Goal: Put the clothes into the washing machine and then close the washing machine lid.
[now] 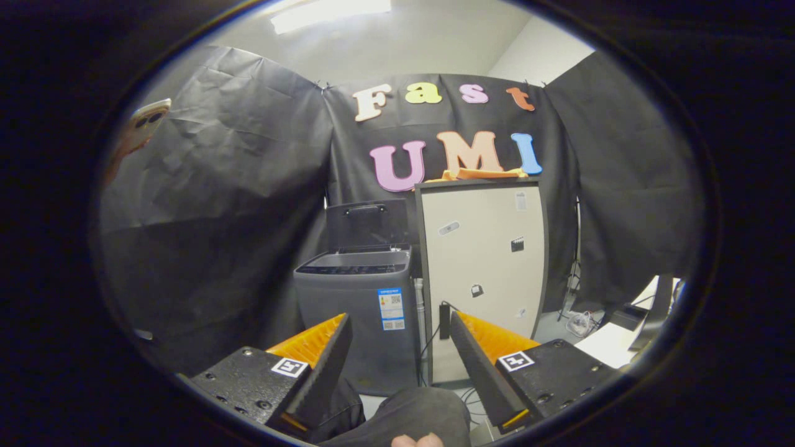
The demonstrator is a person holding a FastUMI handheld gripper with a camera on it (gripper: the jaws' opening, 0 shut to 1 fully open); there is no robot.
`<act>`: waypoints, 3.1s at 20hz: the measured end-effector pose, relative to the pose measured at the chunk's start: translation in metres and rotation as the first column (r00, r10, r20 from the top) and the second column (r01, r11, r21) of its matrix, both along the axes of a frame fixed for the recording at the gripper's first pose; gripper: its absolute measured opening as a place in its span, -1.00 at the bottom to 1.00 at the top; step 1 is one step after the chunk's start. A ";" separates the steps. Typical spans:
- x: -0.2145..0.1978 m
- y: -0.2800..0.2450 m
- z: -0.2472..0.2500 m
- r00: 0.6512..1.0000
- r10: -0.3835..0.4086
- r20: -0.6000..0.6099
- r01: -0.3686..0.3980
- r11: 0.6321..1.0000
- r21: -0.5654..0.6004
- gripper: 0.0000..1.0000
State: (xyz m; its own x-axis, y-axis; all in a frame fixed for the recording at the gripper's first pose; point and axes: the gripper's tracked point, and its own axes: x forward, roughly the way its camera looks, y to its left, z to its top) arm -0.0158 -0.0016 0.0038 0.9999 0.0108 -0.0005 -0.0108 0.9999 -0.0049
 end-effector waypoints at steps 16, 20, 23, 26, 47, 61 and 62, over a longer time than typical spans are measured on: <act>0.057 0.002 0.010 1.000 -0.009 -0.011 0.009 1.000 -0.016 0.92; 0.080 0.007 0.015 1.000 -0.008 -0.025 0.008 1.000 -0.017 0.92; 0.100 0.009 0.019 1.000 -0.012 -0.029 0.011 1.000 -0.014 0.92; 0.120 0.003 0.019 0.999 -0.022 -0.045 0.022 1.000 -0.007 0.92; 0.193 0.008 0.083 1.000 0.014 -0.002 -0.014 0.994 -0.110 0.94; 0.242 -0.062 0.208 0.995 -0.023 0.098 0.040 0.985 -0.170 0.96; 0.247 -0.072 0.215 0.995 -0.029 0.093 0.045 0.985 -0.168 0.97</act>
State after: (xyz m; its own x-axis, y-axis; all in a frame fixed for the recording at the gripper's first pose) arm 0.2315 -0.0732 0.2185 0.9957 -0.0189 0.0907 0.0345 0.9841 -0.1741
